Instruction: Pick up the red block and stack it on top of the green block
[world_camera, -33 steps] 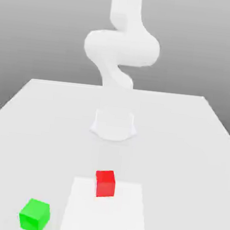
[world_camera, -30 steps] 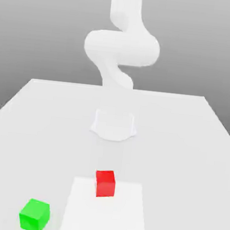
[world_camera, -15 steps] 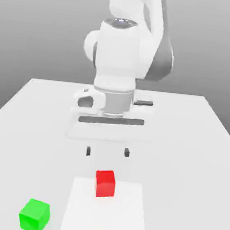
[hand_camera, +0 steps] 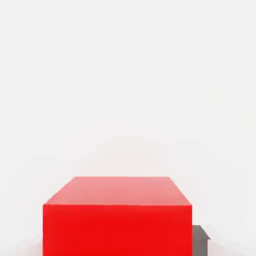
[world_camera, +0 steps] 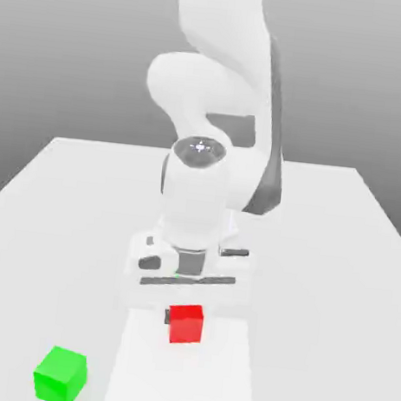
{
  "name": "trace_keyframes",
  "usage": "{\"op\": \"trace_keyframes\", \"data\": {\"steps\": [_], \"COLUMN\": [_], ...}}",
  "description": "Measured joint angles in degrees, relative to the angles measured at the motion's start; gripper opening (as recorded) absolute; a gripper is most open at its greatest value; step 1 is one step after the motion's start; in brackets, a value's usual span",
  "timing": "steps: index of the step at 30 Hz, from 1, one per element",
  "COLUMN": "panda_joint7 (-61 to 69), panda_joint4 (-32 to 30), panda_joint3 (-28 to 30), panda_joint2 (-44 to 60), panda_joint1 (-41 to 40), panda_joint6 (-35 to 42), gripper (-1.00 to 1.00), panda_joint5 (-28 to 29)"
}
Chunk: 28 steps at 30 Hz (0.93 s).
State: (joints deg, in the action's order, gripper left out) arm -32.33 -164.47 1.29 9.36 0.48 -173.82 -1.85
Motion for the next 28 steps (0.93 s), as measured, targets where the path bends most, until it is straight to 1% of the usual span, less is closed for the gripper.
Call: {"op": "trace_keyframes", "data": {"steps": [6,8,13,19,21,24,25,28], "panda_joint7": [-1.56,0.41,8.64,17.04,18.71,20.23,20.51,20.51], "panda_joint4": [-1.66,0.29,9.96,22.36,24.43,25.27,25.37,25.37], "panda_joint3": [0.92,1.82,3.89,6.24,6.32,5.54,5.29,5.29], "panda_joint2": [-11.8,-12.57,-8.2,-2.33,0.63,6.41,7.77,7.77], "panda_joint1": [0.26,-0.64,-5.3,-11.01,-11.83,-12.64,-12.86,-12.86], "panda_joint6": [10.14,12.95,18.57,24.97,23.96,19.05,17.81,17.81], "gripper": [-1.0,-1.0,-1.0,-1.0,-1.0,-1.0,1.0,1.0], "panda_joint5": [2.18,1.54,-0.71,-0.63,-1.08,-2.65,-3.01,-3.01]}}
